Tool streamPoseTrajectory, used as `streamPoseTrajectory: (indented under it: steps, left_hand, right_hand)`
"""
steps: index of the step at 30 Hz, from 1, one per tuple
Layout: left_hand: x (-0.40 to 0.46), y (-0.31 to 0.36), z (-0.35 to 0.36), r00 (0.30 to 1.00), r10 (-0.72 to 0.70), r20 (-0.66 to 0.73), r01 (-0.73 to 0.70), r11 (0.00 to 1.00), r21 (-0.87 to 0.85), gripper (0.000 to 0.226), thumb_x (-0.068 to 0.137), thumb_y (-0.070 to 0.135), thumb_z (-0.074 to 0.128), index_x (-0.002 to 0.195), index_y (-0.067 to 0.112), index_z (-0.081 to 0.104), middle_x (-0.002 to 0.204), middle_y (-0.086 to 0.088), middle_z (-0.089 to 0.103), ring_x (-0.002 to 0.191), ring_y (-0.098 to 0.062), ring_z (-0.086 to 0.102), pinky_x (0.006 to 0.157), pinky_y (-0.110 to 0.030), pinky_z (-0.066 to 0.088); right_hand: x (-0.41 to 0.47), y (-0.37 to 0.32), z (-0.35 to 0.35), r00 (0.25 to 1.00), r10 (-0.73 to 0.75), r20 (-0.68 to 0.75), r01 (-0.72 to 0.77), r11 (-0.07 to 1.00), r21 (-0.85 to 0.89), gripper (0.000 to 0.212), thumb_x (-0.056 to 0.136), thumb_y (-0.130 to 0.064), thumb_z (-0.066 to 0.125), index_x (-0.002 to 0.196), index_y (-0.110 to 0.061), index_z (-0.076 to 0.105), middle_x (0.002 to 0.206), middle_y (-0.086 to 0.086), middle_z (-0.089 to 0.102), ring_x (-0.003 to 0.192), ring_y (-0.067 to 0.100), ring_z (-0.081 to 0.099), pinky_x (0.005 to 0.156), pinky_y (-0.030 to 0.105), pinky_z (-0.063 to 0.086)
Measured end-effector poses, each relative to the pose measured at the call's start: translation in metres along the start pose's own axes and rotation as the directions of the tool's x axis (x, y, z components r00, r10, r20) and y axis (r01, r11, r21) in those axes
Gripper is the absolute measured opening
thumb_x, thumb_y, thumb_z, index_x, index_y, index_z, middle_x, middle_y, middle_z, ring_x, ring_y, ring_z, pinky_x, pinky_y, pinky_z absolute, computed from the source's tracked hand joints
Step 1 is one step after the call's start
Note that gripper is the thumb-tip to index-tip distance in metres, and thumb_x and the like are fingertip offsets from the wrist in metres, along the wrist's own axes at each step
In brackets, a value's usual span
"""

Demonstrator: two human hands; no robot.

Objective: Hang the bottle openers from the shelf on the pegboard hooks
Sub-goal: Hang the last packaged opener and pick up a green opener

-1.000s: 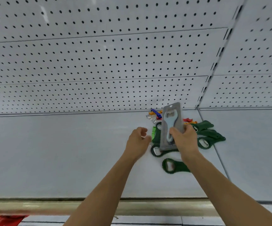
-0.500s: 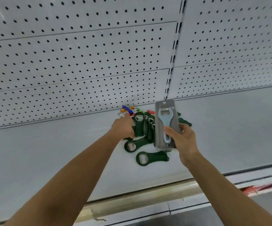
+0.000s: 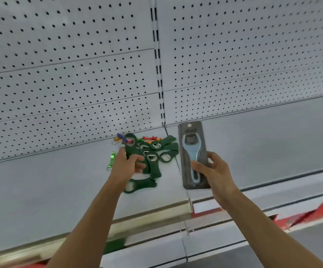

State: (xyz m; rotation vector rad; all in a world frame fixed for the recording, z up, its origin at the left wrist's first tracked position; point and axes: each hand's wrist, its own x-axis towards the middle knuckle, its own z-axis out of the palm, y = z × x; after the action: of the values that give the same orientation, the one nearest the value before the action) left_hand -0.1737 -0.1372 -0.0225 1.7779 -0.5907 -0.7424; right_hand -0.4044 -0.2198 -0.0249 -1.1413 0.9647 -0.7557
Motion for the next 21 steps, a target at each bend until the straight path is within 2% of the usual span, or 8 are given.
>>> streamPoseTrajectory:
  steps: [4,8,12,15,17,19,21]
  left_hand:
    - [-0.052,0.015,0.084,0.995,-0.003,0.098,0.005,1.000,-0.027,0.018,0.093,0.001,0.047,0.106,0.012,0.054,0.071,-0.007,0.051,0.061,-0.018,0.045,0.054,-0.030,0.040]
    - [-0.099,0.027,0.173,0.984,-0.014,0.180,0.018,1.000,-0.024,0.007,0.096,0.021,0.052,0.095,0.022,0.059,0.064,0.004,0.038,0.056,-0.013,0.034,0.050,-0.026,0.029]
    - [-0.140,0.044,0.258,0.953,-0.012,0.303,0.012,1.000,0.000,0.023,0.094,0.040,0.051,0.096,0.019,0.060,0.065,0.005,0.038,0.054,-0.011,0.033,0.048,-0.024,0.027]
    - [-0.173,0.058,0.318,0.923,-0.017,0.384,0.009,1.000,0.024,0.049,0.094,0.062,0.036,0.101,0.020,0.061,0.069,0.004,0.039,0.061,-0.012,0.035,0.053,-0.026,0.030]
    - [-0.191,0.067,0.354,0.908,-0.037,0.417,0.026,0.999,0.033,0.061,0.093,0.068,0.026,0.102,0.019,0.061,0.068,0.003,0.036,0.063,-0.013,0.034,0.056,-0.027,0.030]
    - [-0.203,0.078,0.387,0.892,-0.036,0.451,0.013,0.999,0.053,0.060,0.094,0.067,0.025,0.099,0.018,0.060,0.067,0.002,0.034,0.062,-0.012,0.032,0.054,-0.025,0.029]
    - [-0.207,0.088,0.415,0.868,0.008,0.496,-0.052,0.996,0.076,0.051,0.094,0.064,0.034,0.095,0.018,0.056,0.068,0.002,0.037,0.061,-0.012,0.033,0.052,-0.025,0.029]
  right_hand:
    - [-0.024,-0.007,-0.071,1.000,-0.014,-0.005,0.014,1.000,0.018,0.034,0.081,-0.013,0.074,0.111,-0.011,0.058,0.090,0.009,0.075,0.076,0.028,0.074,0.068,0.039,0.059]
    - [-0.049,-0.013,-0.154,0.998,-0.042,-0.043,0.043,0.998,0.036,0.038,0.082,-0.023,0.073,0.114,-0.012,0.057,0.096,0.012,0.075,0.084,0.031,0.073,0.080,0.050,0.058]
    - [-0.074,-0.020,-0.238,0.990,-0.069,-0.126,0.076,0.996,0.053,0.034,0.084,-0.030,0.070,0.114,-0.017,0.060,0.096,0.013,0.075,0.086,0.032,0.073,0.078,0.048,0.059]
    - [-0.088,-0.025,-0.298,0.981,-0.066,-0.184,0.079,0.995,0.063,0.029,0.085,-0.025,0.070,0.111,-0.016,0.060,0.096,0.014,0.074,0.085,0.032,0.073,0.079,0.050,0.058]
    - [-0.093,-0.030,-0.334,0.972,-0.052,-0.229,0.069,0.995,0.068,0.029,0.085,-0.018,0.070,0.110,-0.011,0.057,0.098,0.015,0.074,0.087,0.032,0.073,0.084,0.051,0.057]
    - [-0.095,-0.034,-0.367,0.959,-0.054,-0.279,0.077,0.995,0.070,0.031,0.084,-0.009,0.071,0.112,-0.007,0.057,0.100,0.016,0.073,0.090,0.034,0.071,0.088,0.053,0.055]
    - [-0.094,-0.037,-0.397,0.946,-0.070,-0.316,0.093,0.994,0.057,0.034,0.081,-0.003,0.071,0.112,-0.009,0.059,0.101,0.015,0.073,0.093,0.035,0.070,0.090,0.056,0.053]
